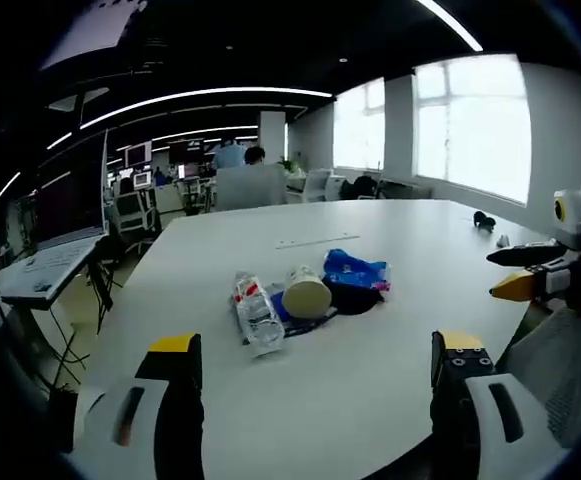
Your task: Arrange the tabletop items into an orderly group along one side of the table until the central work area is clear of visible clutter.
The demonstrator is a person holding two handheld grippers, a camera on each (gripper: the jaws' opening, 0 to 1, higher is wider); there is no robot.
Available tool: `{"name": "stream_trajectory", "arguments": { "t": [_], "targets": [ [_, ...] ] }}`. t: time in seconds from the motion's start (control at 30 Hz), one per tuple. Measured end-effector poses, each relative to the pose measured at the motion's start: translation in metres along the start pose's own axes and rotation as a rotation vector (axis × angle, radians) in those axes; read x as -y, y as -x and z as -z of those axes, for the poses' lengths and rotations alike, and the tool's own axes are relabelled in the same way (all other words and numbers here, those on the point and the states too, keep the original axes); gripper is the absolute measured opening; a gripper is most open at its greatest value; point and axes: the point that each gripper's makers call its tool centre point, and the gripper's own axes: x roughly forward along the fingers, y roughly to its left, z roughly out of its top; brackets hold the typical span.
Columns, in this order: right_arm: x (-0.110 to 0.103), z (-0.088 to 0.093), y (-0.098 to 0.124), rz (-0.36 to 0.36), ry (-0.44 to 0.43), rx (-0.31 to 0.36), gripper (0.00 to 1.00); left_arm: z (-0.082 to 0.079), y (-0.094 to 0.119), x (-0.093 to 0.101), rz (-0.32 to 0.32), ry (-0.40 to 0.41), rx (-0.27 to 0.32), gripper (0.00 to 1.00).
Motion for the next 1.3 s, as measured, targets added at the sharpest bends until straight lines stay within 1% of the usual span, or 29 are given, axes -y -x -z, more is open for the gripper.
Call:
{"name": "stream_trajectory", "arguments": {
  "t": [0.07, 0.23, 0.43, 0.47, 0.7, 0.8, 1.3],
  "targets": [
    [0.0013, -0.0009, 0.0004, 0.013, 0.014, 0.005, 0.84, -0.0018, 0.0001, 0.0005, 0.003, 0.002, 0.007, 0.94],
    [0.0007, 0.0001, 0.0001, 0.008, 0.010, 0.000, 0.84, -0.0056, 0.0000, -0.0027, -0.001, 0.001, 0.012, 0.94],
    [-0.0004, 0.0020, 0.0000, 0.007, 0.015, -0.009, 0.84, -0.0080, -0.0011, -0.0069, -0.010, 0.030, 0.020, 0.94],
    [-0.0002, 0.0023, 0.0000, 0.007, 0.016, -0.011, 0.84, -0.0093, -0.0011, -0.0070, -0.009, 0.040, 0.029, 0.94],
    [-0.0007, 0.0030, 0.0001, 0.005, 0.017, -0.014, 0.84, -0.0075, -0.0029, -0.0076, -0.009, 0.032, 0.025, 0.94],
    [-0.0008, 0.0034, 0.0000, 0.004, 0.019, -0.016, 0.84, -0.0066, -0.0034, -0.0070, -0.009, 0.014, 0.023, 0.94],
    [0.0007, 0.0052, 0.0001, 0.009, 0.019, -0.027, 0.83, -0.0081, -0.0076, -0.0047, -0.001, -0.002, 0.025, 0.94]
  ]
}}
